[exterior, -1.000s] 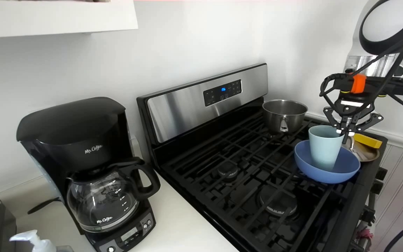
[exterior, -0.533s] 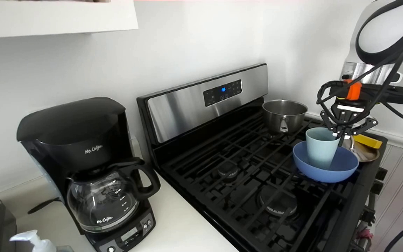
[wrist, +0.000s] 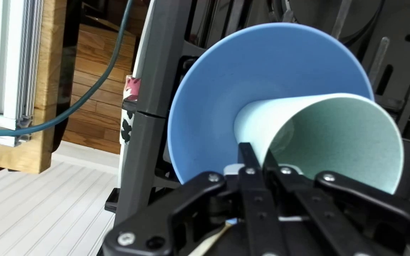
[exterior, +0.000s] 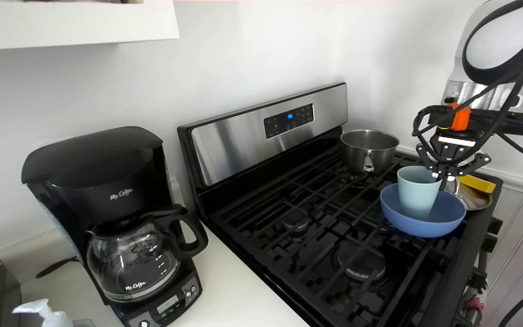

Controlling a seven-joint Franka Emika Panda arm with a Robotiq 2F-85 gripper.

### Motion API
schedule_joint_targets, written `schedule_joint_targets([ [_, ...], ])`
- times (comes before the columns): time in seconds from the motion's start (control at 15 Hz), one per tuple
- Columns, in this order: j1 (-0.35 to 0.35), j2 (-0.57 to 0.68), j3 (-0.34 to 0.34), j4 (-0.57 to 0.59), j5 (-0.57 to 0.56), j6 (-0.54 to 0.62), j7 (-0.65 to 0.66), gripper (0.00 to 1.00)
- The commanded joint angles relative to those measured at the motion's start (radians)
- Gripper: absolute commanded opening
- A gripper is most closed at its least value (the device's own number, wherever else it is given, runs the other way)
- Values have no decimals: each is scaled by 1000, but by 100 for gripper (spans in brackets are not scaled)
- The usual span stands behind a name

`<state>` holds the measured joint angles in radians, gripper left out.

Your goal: Put the blue cup in the blue bowl

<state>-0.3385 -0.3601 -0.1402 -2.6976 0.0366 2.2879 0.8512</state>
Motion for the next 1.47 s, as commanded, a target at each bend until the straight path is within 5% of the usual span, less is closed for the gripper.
schedule_joint_targets([
  [0.0,4,-44,-12,-44,20,4,-41,1],
  [1.2,-10,-76,-14,-45,31,-3,-88,3],
  [1.27,-11,-74,-14,-45,32,-4,-88,29],
  [1.4,-13,-70,-16,-46,32,-5,-86,37],
])
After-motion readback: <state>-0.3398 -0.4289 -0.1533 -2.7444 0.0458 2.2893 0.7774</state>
